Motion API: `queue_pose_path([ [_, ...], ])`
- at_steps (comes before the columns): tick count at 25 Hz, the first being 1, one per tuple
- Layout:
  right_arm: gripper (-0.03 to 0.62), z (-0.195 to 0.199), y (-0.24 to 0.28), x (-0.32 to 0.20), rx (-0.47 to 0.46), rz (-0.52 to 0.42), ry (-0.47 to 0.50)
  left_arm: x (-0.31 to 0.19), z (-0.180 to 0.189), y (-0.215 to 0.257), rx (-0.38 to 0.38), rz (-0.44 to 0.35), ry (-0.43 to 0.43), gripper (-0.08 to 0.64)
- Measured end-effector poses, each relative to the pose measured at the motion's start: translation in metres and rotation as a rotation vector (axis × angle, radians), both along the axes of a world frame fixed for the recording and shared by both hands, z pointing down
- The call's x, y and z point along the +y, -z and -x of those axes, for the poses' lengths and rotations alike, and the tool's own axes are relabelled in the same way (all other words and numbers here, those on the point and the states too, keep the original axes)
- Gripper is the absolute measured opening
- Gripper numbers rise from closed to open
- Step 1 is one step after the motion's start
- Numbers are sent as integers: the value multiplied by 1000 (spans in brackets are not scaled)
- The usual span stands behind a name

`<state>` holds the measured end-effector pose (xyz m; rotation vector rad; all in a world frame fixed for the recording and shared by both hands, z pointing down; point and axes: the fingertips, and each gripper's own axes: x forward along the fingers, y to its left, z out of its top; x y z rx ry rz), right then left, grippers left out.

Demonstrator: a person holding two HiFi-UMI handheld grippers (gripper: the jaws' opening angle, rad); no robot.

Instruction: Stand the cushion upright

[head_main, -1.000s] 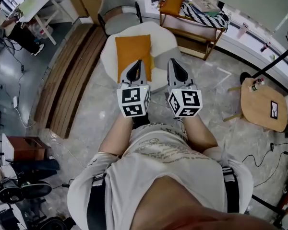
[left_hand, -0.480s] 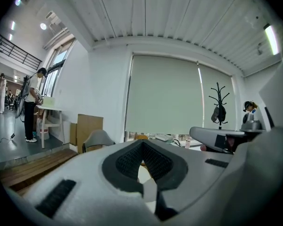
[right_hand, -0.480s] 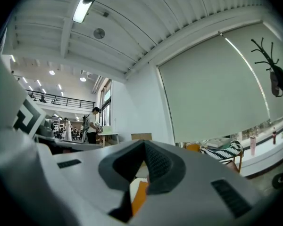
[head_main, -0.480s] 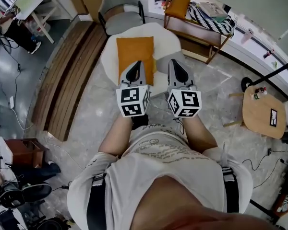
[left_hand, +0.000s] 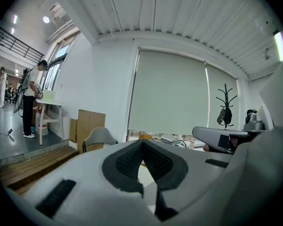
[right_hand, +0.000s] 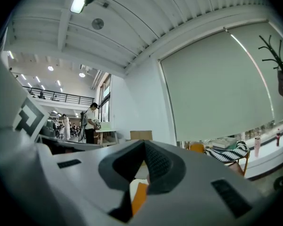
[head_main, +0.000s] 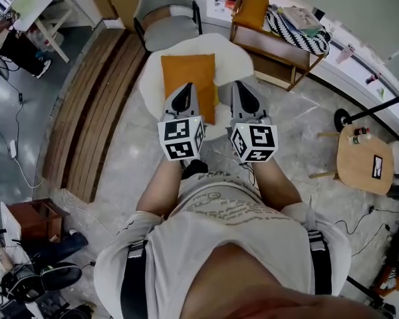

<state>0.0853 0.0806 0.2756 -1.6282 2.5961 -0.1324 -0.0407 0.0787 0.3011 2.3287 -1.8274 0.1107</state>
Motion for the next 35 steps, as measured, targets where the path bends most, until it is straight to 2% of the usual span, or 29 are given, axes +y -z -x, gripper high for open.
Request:
queue_pose_path([
  [18,28,63,-21,-120,49,86,-92,-134,68,-22,36,81,-78,15],
  [26,28,86,-39,-162,47,160,-120,-177,81,-43,58,135,-146,15],
  [30,28,90,-55,-172,53,205,-119,-190,73,-55,70,157,-172,15],
  [35,28,95,-79,-177,82,248,-110,-196,78,-77,81,202,-162,15],
])
